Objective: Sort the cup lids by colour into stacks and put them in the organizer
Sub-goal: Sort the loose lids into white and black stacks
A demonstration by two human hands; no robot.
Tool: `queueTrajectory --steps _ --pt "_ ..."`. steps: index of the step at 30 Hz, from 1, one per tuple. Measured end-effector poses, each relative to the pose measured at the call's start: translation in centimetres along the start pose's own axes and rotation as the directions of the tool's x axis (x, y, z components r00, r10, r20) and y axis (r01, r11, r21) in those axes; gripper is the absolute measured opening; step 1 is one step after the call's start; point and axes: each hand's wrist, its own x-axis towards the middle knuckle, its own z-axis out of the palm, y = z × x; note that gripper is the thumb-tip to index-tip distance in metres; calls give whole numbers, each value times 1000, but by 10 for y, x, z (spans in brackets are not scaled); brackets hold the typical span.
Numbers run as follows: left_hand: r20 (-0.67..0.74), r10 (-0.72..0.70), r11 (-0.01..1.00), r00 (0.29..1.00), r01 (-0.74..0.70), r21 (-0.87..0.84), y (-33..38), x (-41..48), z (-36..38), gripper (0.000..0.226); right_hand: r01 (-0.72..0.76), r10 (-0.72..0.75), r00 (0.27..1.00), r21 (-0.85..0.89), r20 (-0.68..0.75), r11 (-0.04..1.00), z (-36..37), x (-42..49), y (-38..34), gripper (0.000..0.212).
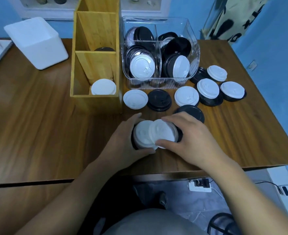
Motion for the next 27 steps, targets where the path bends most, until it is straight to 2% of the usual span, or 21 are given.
queueTrajectory --steps 3,11,17,23,27 --pt "-1 55 998 998 -55 -7 8 -4 -6 106 15 -15 999 1 40 1000 5 12 -8 73" --pt "34 26 999 999 -25 -29 12 -1 -9 111 73 -69 988 -21 137 997 10 23 -20 75" --pt "8 39 999 999 -39 -35 9 0 -6 113 110 -100 975 -39 198 993 13 29 -23 72" --pt "-25 102 995 994 -102 3 4 -2 -4 98 87 -101 979 88 179 992 23 27 -16 71" --pt "-28 134 991 991 -134 5 5 -1 -6 93 81 -84 981 24 178 996 25 27 -16 70"
